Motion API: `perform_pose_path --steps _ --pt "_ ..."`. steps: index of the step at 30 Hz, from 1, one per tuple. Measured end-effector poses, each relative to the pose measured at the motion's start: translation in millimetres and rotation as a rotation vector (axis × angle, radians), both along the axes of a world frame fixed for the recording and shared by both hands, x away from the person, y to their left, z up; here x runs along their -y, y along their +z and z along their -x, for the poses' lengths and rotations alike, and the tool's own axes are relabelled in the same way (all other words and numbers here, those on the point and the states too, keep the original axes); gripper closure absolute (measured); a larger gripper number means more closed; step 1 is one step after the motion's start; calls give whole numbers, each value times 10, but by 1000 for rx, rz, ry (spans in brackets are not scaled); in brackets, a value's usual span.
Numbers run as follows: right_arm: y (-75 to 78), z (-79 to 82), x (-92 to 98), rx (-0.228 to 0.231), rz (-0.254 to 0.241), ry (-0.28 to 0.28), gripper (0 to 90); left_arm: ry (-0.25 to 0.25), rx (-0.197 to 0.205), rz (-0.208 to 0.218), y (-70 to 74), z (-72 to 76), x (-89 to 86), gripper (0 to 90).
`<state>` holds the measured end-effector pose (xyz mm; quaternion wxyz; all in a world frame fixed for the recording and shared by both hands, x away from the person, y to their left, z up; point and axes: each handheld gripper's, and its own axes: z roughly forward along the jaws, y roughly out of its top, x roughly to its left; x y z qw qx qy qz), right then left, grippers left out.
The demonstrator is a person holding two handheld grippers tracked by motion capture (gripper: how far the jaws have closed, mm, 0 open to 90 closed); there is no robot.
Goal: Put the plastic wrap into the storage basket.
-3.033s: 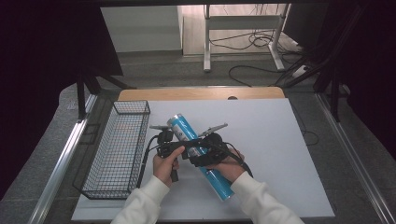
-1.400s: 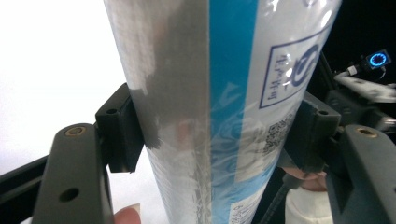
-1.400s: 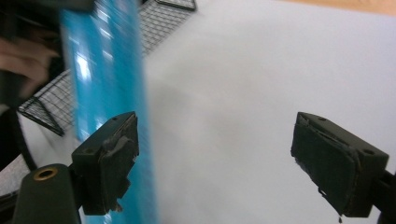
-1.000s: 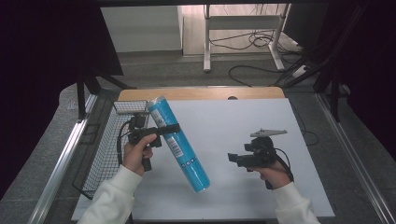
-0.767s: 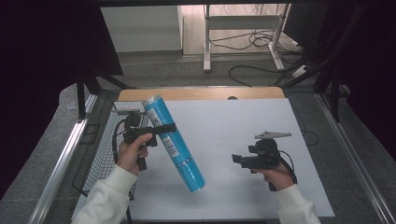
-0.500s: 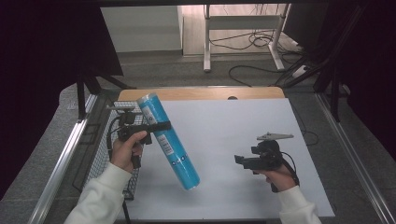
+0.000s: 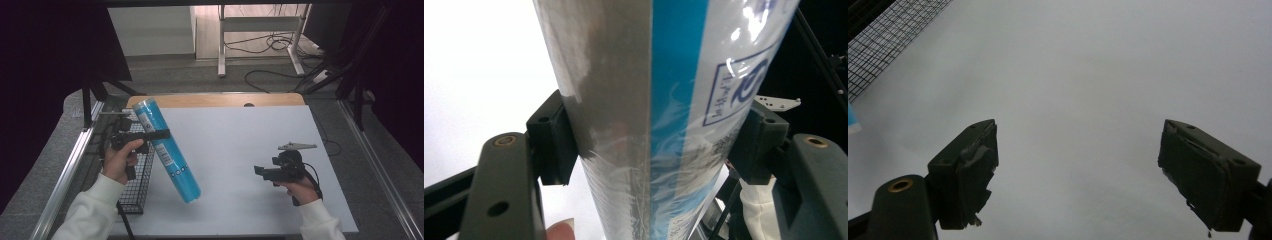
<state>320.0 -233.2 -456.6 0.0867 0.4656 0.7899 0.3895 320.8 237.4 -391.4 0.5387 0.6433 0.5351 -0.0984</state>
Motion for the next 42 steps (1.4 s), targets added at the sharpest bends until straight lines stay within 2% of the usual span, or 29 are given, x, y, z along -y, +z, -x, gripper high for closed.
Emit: perform_pose_path --steps 15,19,32,42 --pt "-14 -4 1 -3 -2 6 165 55 22 7 83 119 -401 320" --pt "-17 -6 3 -2 -3 2 166 73 26 23 104 144 -514 320" --pt "-39 -16 -2 -8 4 -5 166 120 18 60 111 218 -988 320" --pt "-38 -21 14 -8 4 -12 168 139 37 63 210 294 -1288 320"
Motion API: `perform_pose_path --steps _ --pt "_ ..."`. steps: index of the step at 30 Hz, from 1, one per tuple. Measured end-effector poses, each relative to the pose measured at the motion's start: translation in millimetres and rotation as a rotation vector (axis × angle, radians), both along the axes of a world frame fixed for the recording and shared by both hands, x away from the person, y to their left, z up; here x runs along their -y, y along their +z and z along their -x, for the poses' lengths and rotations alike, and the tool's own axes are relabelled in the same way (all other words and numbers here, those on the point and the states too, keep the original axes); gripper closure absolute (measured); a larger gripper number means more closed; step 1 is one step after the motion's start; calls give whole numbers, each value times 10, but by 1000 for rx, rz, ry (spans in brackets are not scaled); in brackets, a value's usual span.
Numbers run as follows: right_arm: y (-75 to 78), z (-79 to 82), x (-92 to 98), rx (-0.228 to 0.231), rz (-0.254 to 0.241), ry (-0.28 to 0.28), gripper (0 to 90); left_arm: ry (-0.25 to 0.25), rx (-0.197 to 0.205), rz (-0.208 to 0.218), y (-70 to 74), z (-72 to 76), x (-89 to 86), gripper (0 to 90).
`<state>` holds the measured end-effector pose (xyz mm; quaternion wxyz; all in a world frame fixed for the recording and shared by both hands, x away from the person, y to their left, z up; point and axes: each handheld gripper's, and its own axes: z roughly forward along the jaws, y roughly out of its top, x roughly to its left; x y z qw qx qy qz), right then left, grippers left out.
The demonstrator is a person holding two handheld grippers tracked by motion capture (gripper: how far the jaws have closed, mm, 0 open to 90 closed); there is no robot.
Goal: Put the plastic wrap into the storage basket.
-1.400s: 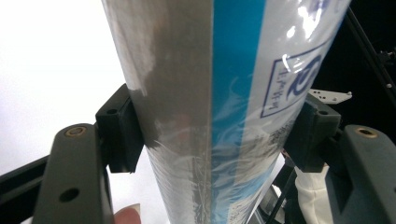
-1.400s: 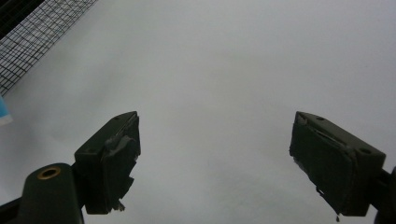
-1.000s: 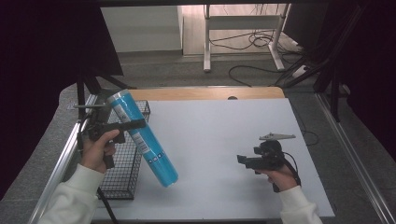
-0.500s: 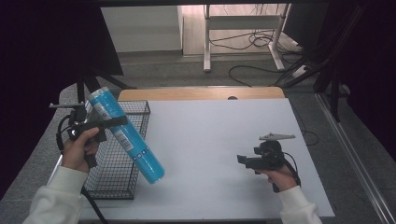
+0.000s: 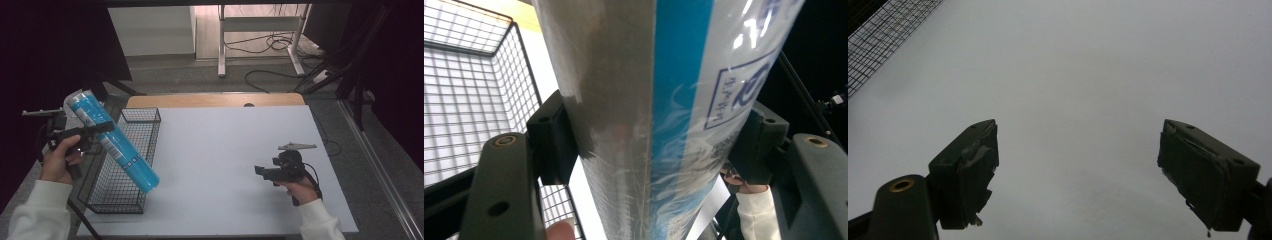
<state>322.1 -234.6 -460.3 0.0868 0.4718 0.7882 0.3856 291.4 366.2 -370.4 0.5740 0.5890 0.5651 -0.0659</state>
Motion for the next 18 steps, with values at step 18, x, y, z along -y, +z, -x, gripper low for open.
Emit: perform_pose_path --steps 18 --pt "-20 -14 5 -4 5 -11 168 84 -2 -74 42 128 -436 320"
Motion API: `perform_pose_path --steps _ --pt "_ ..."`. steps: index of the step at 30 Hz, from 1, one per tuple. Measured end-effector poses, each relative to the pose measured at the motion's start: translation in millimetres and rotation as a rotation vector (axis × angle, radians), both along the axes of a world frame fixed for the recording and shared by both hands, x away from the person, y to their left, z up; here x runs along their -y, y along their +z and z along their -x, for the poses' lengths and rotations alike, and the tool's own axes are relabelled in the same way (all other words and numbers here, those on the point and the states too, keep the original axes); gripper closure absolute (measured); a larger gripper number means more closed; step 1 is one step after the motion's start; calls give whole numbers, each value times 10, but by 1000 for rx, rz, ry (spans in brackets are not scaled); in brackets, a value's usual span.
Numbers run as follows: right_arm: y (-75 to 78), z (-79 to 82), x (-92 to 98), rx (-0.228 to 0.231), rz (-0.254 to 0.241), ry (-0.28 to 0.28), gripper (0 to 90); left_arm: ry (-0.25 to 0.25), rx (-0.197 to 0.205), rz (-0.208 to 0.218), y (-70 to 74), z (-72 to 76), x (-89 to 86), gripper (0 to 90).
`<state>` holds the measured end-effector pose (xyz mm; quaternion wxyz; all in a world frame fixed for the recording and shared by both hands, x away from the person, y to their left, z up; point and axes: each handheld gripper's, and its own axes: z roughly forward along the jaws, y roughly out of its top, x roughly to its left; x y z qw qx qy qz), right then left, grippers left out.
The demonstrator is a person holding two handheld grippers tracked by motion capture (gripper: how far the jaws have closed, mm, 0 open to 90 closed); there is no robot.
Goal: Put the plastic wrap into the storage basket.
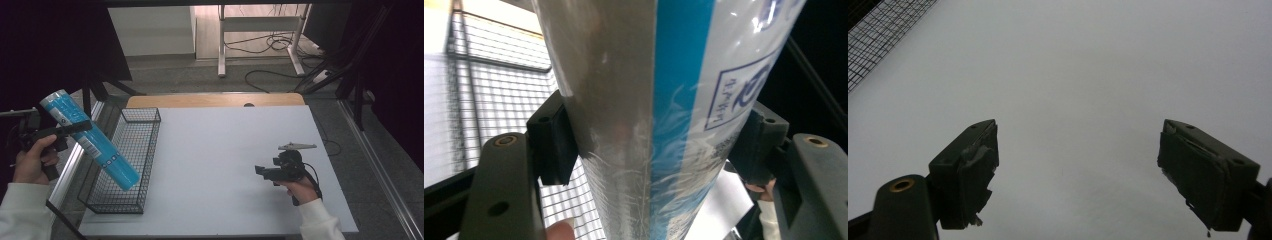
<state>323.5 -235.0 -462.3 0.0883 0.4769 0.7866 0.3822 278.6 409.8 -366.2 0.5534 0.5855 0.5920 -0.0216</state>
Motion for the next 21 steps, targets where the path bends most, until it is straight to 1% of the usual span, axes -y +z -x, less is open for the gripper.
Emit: perform_pose_path --steps 4,9,14,19,21 --pt "-9 -4 -3 -4 1 3 168 9 -33 -38 -87 -28 0 320" --pt "-15 -6 -7 -3 4 7 168 8 -62 -84 -189 -82 38 320" --pt "-17 -6 -2 -4 6 7 168 -7 -78 -103 -258 -106 83 321" --pt "-18 -6 -3 -2 6 7 168 -20 -87 -136 -283 -108 128 320" --pt "-14 -6 3 -3 6 2 168 -25 -90 -142 -290 -102 144 320"
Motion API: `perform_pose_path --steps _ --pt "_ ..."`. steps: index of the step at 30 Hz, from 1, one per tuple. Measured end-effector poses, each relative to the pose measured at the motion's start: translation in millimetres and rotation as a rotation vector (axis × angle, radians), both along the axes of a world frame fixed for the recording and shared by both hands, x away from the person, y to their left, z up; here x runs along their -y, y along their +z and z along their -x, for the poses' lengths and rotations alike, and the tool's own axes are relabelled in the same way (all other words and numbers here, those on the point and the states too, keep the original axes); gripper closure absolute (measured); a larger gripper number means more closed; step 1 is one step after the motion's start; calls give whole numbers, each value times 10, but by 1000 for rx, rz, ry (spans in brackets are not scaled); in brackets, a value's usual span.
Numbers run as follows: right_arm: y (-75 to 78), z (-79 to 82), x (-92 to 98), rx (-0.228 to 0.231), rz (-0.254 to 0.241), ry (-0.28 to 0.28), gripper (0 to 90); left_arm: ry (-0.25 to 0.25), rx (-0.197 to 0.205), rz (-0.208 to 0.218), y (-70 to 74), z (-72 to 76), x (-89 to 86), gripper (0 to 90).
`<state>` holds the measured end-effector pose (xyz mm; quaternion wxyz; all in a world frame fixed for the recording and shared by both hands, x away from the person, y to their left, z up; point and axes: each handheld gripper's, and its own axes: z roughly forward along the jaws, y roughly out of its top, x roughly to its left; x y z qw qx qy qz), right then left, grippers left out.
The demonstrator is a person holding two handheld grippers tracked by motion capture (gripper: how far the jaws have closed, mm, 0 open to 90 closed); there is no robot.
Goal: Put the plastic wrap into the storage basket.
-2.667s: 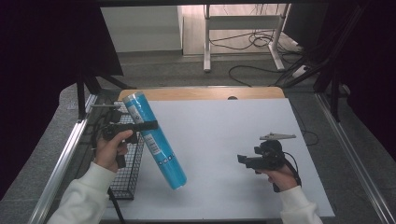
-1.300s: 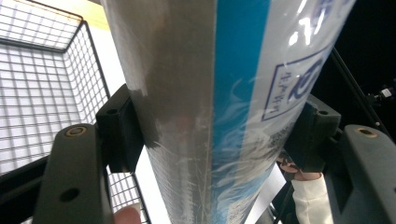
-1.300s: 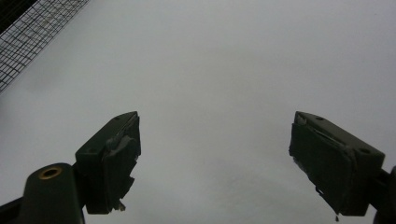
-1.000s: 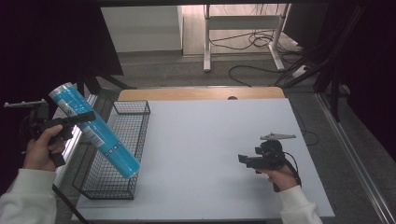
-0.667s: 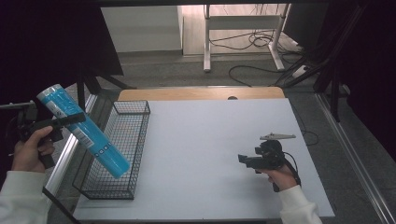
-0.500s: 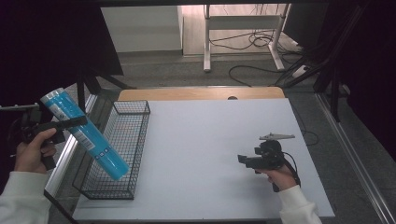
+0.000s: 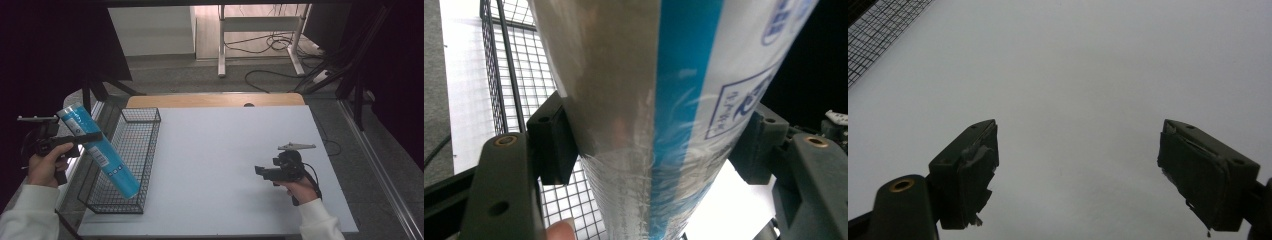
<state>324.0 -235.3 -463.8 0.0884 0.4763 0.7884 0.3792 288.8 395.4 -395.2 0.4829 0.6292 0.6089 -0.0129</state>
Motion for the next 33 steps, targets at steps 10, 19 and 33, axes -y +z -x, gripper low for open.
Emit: perform_pose_path --steps 10,19,33 --pt "-11 -9 -2 1 1 -2 168 -24 -22 -24 -72 -5 70 320" --pt "-16 -23 7 -2 2 -3 168 8 -62 -39 -158 -155 160 319" --pt "-20 -37 0 21 11 -18 169 125 -161 -149 -348 -773 589 319"
